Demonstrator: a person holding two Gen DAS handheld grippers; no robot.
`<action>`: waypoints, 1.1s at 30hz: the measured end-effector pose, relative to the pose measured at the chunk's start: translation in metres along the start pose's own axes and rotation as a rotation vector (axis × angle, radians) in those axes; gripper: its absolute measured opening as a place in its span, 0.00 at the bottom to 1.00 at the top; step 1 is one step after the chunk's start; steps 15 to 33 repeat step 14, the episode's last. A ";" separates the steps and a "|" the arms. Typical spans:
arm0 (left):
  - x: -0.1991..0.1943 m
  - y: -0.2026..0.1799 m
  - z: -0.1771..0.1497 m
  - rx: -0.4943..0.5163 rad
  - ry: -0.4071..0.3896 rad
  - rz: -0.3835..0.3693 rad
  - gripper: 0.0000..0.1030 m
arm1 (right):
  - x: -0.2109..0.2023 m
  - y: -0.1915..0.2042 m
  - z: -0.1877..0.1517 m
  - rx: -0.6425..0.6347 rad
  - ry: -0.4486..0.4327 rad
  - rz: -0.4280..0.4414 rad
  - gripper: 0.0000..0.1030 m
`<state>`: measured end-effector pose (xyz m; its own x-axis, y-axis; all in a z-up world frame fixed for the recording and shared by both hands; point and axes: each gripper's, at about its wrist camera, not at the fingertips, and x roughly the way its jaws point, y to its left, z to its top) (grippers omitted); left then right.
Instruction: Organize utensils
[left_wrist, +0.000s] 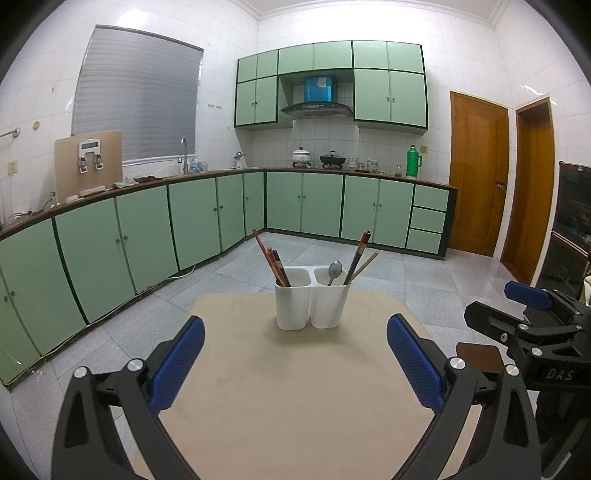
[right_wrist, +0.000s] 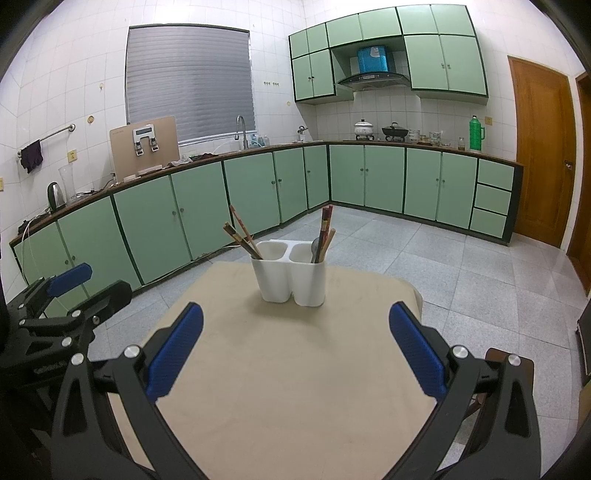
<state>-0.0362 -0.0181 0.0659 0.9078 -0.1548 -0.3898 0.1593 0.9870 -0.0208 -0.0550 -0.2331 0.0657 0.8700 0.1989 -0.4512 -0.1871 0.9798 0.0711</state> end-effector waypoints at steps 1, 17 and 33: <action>0.000 -0.001 -0.001 -0.002 0.000 -0.001 0.94 | 0.002 0.000 -0.002 0.000 0.001 0.000 0.95; 0.001 -0.004 -0.002 -0.009 0.011 0.006 0.94 | 0.003 0.000 -0.004 0.001 0.003 0.000 0.95; 0.001 -0.004 -0.002 -0.009 0.011 0.006 0.94 | 0.003 0.000 -0.004 0.001 0.003 0.000 0.95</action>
